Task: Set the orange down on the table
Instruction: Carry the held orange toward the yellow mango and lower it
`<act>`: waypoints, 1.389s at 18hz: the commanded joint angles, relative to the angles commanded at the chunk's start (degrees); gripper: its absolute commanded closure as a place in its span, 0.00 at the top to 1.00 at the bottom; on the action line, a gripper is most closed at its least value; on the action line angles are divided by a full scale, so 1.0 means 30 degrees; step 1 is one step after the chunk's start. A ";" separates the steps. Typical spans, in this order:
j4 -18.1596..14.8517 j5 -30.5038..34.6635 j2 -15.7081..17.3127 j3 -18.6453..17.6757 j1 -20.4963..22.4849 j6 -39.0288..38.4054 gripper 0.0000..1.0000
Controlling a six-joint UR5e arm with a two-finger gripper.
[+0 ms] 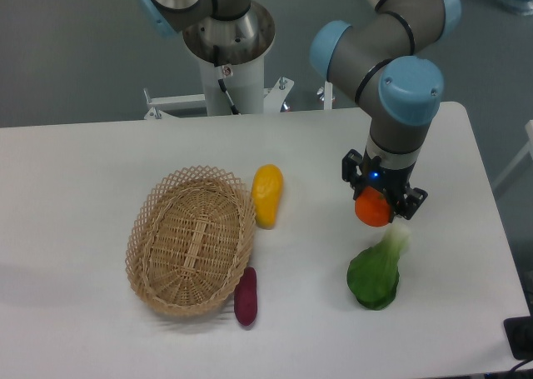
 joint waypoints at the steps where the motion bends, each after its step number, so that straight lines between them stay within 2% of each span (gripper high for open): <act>1: 0.0000 0.0000 0.0000 0.0000 0.0000 0.0000 0.37; 9: -0.0059 -0.0058 -0.0059 -0.0029 -0.0175 -0.0291 0.38; 16: 0.0175 0.0059 -0.0146 -0.0496 -0.1434 -0.2077 0.38; 21: 0.1754 0.1344 -0.0497 -0.1289 -0.3043 -0.3658 0.39; 25: 0.2313 0.1670 -0.1141 -0.1435 -0.3952 -0.5153 0.41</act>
